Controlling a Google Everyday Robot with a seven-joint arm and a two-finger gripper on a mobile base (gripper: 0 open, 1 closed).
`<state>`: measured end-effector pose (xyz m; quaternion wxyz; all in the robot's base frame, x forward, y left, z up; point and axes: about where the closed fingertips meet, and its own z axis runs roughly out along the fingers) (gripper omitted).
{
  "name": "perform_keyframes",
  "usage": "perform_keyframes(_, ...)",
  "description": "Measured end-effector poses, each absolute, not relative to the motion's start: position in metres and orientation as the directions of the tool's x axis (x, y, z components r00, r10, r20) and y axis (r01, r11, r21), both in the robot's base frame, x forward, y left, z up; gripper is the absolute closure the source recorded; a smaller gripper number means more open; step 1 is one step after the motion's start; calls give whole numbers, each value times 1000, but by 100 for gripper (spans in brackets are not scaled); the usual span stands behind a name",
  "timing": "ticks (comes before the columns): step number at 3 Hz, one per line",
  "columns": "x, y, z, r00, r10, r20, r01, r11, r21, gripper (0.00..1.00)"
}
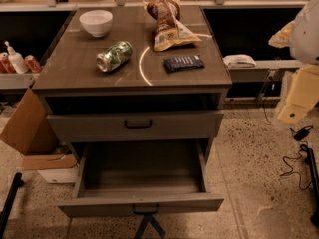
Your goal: Close middle drawer
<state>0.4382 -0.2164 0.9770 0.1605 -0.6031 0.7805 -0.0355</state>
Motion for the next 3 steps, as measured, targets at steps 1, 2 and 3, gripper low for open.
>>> perform_keyframes(1, 438, -216, 977, -222, -952, -210, -929, 272, -251, 0)
perform_keyframes(2, 433, -190, 957, -233, -940, -247, -939, 284, -192, 0)
perform_keyframes(3, 417, -145, 921, -247, -906, -344, -950, 296, -96, 0)
